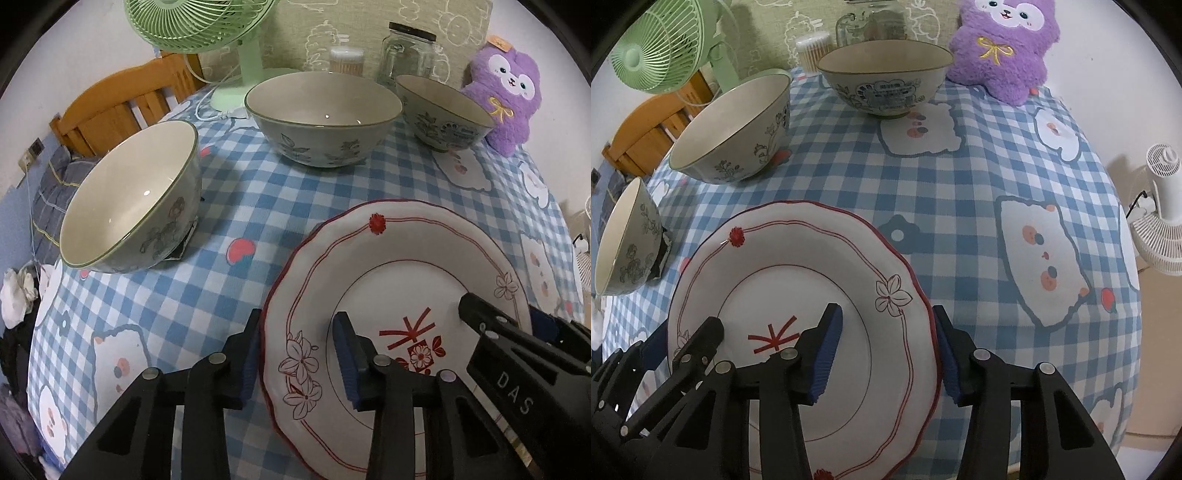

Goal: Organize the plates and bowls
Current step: 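Lift the red-rimmed plate with both grippers and carry it toward the cream plates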

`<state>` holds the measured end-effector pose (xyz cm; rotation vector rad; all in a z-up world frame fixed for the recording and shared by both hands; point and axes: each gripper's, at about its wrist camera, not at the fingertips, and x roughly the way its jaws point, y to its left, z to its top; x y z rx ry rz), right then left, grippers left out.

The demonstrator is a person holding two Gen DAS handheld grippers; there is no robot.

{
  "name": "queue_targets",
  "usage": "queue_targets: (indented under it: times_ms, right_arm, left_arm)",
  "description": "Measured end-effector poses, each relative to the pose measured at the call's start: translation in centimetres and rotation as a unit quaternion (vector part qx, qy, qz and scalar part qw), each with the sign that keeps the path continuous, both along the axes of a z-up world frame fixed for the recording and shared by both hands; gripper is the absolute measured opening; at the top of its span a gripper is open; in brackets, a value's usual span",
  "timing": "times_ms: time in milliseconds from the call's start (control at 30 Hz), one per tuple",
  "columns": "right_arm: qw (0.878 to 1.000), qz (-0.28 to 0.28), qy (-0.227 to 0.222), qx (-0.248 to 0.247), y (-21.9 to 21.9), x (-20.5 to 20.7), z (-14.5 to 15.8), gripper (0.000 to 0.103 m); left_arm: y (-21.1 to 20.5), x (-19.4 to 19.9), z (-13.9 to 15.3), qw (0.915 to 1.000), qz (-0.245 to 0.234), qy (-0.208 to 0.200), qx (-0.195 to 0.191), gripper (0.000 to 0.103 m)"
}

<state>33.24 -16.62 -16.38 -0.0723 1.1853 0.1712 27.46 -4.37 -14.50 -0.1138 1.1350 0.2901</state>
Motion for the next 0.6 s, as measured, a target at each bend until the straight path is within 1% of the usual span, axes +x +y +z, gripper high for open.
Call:
queue_targets:
  times_ms: [67,167,433,600]
  right_arm:
    - [1.0,0.0,-0.001,-0.001,0.0,-0.01,0.05,0.051]
    - [1.0,-0.004,0.0,-0.003,0.0,-0.07,0.1,0.051]
    - [1.0,-0.015,0.007,-0.003,-0.26,-0.45,0.2,0.051]
    - [1.0,-0.013,0.007,-0.002,-0.51,-0.82,0.7,0.051]
  left_arm:
    - [-0.14,0.01,-0.05,1.0,-0.001,0.0,0.005,0.038]
    - [-0.06,0.13,-0.05,1.0,0.005,0.003,-0.001,0.038]
    - [-0.18,0.11,0.01,1.0,0.001,0.008,0.002,0.037]
    - [-0.55,-0.37,0.51,1.0,0.0,0.004,0.004,0.037]
